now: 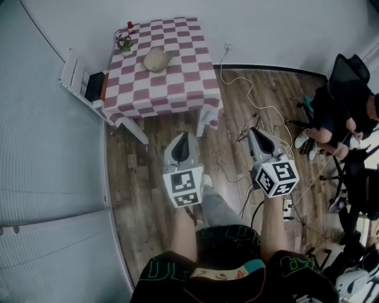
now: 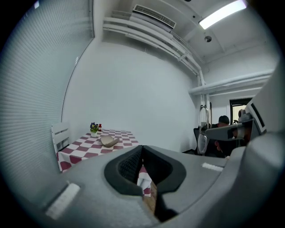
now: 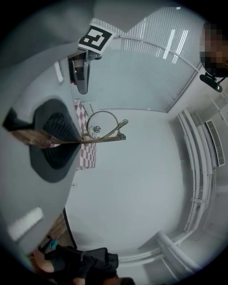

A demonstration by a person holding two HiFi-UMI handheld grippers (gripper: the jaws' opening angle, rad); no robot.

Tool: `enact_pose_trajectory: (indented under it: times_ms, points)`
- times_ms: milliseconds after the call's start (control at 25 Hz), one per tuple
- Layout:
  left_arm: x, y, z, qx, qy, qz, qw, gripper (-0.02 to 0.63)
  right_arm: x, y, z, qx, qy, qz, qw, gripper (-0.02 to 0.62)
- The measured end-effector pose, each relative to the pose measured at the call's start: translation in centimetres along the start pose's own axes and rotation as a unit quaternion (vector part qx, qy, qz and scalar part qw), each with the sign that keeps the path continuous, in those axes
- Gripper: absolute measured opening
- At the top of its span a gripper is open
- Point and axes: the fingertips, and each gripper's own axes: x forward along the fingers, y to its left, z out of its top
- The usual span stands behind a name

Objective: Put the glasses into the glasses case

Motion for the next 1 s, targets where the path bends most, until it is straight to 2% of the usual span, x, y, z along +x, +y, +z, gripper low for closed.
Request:
enact_pose_trajectory:
  times_ms: [240, 560, 1000]
  points:
    - [4.3, 0.6, -2.9, -0.029, 0.03, 0.001, 0.9991, 0.009, 2.9, -2.1, -1.4, 0.0, 0.026, -0.005, 1.0, 0.018]
    - [9.4, 2.5, -5.6, -0.058, 0.063, 0.025, 0.9961, 0.011, 7.7, -5.0, -2.8, 0.005, 0.056, -0.003, 0.998, 0.017]
    - [14.4, 5.4, -6.9, -0.06, 0.094, 0.053, 0.9923, 0.011, 14.9, -6.5, -3.4, 0.022, 0.071, 0.024, 0.997, 0.018]
